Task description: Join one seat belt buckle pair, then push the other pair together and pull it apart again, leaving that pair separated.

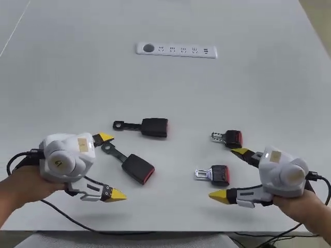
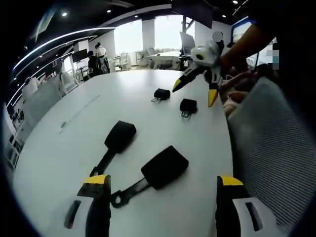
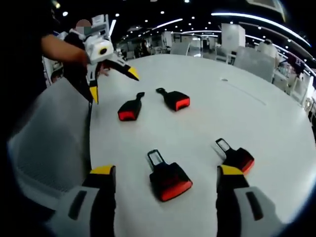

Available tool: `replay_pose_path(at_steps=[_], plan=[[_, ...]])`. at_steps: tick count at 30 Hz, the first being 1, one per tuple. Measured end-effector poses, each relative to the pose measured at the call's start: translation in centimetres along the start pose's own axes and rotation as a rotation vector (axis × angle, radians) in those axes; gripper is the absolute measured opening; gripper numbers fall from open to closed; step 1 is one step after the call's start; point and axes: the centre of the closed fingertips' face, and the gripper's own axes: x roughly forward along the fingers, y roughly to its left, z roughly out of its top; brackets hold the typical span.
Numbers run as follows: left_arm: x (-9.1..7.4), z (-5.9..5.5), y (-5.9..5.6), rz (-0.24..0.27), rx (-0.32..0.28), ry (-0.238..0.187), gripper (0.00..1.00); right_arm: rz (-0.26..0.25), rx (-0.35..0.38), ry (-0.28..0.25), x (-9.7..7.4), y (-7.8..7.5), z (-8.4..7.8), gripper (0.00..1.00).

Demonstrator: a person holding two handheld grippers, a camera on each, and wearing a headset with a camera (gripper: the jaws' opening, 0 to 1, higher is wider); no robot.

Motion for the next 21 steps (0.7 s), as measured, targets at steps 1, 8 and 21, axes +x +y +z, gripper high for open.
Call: replay_pose_path(at_steps=[1,8,21], plan=[[0.3,0.1,-0.1,-0.013,0.008,0.002,0.89,0.01,-0.006,0.004,0.1,0.0,-0.1,0.85],[1.8,-0.2,0.3,-0.062,0.109,0.052,0.83,0.075,-0.02,0.04,0.5,-0.1,-0.8,0.8],[4.7,-1.1,0.4,-0.179,0.274,0.139,0.7,0.168,-0.078,0.1,0.8,0.4,-1.7,0.71]])
